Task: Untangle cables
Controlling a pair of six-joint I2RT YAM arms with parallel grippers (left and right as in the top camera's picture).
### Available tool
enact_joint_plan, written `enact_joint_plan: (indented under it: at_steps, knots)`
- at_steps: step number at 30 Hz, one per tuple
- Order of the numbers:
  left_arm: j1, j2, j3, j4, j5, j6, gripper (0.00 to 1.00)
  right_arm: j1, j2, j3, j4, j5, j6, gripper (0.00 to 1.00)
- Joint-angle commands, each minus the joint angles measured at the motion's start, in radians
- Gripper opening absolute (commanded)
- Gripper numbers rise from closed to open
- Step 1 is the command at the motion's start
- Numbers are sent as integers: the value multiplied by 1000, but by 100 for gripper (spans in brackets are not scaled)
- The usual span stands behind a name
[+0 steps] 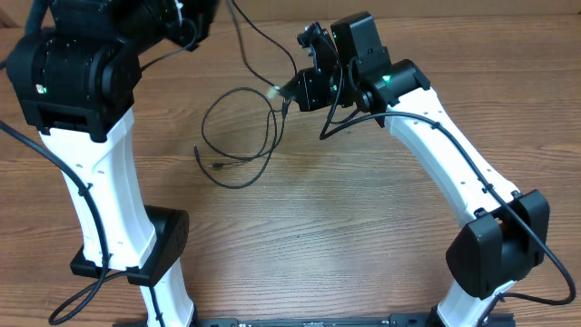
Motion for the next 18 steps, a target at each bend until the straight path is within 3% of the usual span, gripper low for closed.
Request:
enact_joint_plan:
  at_steps: [1, 2, 5, 11, 13, 16, 18]
  knots:
    - [-5, 4, 3, -75, -394, 165, 13, -3, -4, -2, -49, -23, 164, 4]
    - [-5, 8, 3, -138, -472, 189, 15, -3, -4, -2, -69, -91, 196, 4]
    - [-5, 14, 3, -230, -517, 191, 26, -3, -4, -2, -64, -253, 220, 4]
    - [-6, 24, -4, -236, -432, 440, 40, -3, -4, 0, -39, -413, 314, 4]
    - [-6, 24, -4, -236, -351, 532, 48, -3, -4, 0, -29, -479, 203, 4]
    - [-6, 24, -4, -236, -293, 570, 47, -3, -4, 0, -30, -533, 90, 4]
    - [-7, 24, -4, -236, -167, 578, 42, -3, -4, 0, -23, -540, 23, 4]
